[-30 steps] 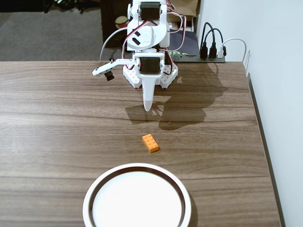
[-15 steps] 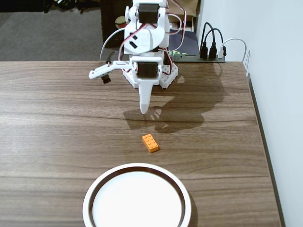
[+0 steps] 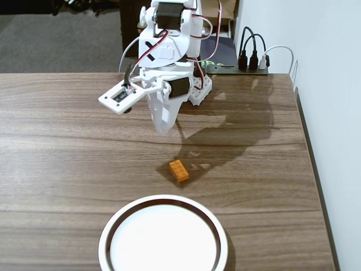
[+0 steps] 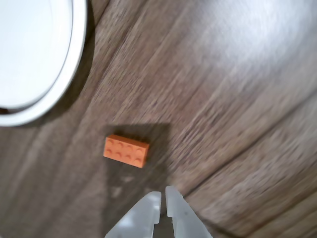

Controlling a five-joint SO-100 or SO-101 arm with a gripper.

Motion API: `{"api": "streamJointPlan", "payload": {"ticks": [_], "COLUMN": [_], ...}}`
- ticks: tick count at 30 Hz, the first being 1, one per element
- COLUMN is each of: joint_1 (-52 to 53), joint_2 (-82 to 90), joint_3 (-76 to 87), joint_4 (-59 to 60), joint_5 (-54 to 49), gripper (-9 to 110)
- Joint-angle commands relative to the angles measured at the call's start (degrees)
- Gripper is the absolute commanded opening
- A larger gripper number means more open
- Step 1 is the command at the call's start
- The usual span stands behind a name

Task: Grasp a lego block and put it on the plate.

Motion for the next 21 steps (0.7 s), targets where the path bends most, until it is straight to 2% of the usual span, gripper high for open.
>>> {"api": "streamJointPlan", "payload": {"ticks": [1, 9, 18, 21], "joint_1": [0.79, 1.49, -0.09, -0.18], "joint_2": [-3.78, -14.85, -23.29, -26.54], "joint_3": [-5.1, -16.08, -19.42, -21.09], "joint_4": [0.97, 4.66, 2.99, 4.92], "joint_5": [-7.03, -22.68, -36.47, -44.03], "gripper": [1, 1, 1, 1]}}
